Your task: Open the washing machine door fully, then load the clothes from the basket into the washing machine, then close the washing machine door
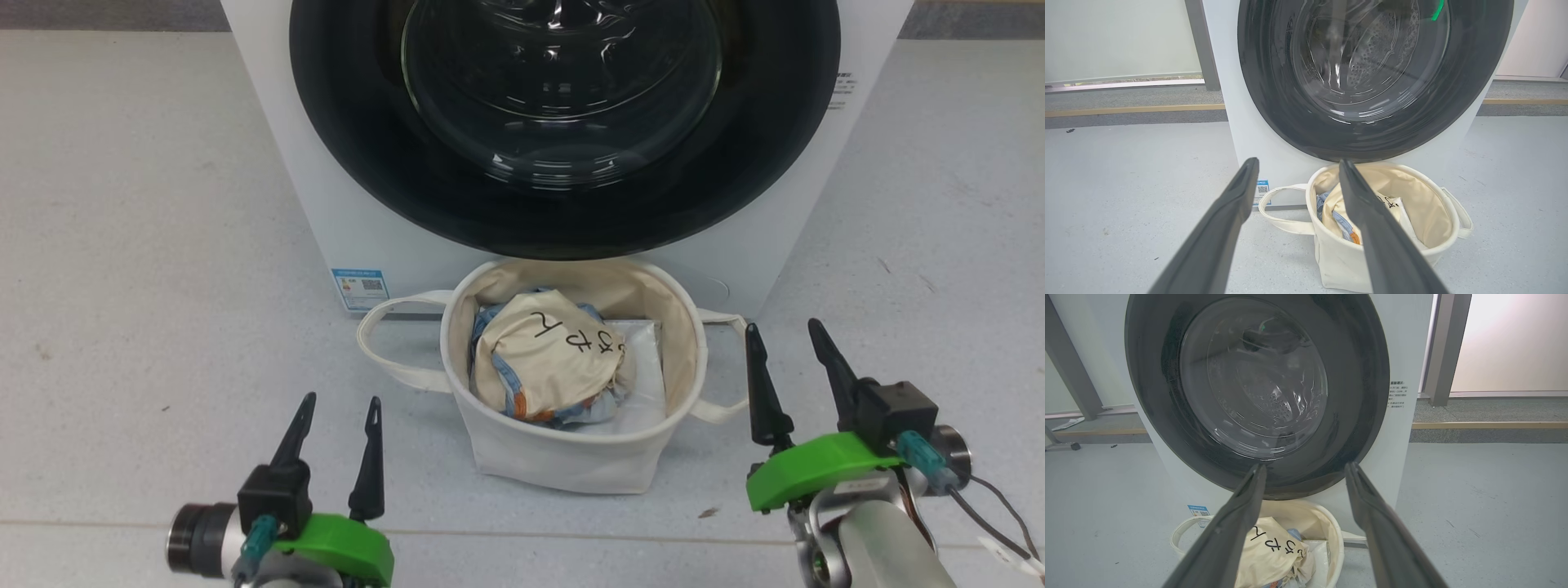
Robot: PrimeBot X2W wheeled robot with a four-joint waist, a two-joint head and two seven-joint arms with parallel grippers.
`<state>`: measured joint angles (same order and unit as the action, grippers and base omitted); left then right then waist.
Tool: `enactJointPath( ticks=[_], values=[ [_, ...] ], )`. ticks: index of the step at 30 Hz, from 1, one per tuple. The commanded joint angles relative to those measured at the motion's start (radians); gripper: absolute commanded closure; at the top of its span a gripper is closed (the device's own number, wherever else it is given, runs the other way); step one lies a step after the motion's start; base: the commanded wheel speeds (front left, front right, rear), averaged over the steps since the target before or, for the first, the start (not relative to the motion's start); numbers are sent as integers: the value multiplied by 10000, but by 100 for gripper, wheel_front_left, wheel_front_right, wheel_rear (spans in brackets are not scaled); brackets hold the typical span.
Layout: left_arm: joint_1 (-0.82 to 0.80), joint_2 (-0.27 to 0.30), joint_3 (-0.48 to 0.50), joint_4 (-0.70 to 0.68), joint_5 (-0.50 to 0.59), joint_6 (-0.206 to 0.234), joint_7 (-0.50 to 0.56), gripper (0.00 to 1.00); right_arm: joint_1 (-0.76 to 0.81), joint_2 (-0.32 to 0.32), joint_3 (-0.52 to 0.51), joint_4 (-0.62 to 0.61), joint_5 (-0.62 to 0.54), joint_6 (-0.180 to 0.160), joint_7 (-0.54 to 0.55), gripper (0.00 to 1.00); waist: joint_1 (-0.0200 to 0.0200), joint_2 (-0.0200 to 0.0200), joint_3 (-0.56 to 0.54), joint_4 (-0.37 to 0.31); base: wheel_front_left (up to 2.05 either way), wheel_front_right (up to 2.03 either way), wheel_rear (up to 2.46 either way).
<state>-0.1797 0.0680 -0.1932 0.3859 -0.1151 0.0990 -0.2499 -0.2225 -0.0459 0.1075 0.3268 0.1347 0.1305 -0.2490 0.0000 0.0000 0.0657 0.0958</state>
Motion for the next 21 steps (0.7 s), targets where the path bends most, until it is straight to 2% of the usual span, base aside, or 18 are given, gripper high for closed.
enactJointPath(
  ticks=[1,11,21],
  values=[
    [-511,77,334,-340,122,28,-118,0,-407,-43,233,-278,1,2,-128,0,0,0,2,8,0,0,0],
    [-574,200,37,20,685,245,-118,0,-418,-43,285,-261,6,2,-128,0,0,0,1,42,27,10,-37],
    [-642,222,24,111,682,301,-118,0,-392,-43,294,-298,62,2,-128,0,0,0,25,57,101,84,-186]
  ],
)
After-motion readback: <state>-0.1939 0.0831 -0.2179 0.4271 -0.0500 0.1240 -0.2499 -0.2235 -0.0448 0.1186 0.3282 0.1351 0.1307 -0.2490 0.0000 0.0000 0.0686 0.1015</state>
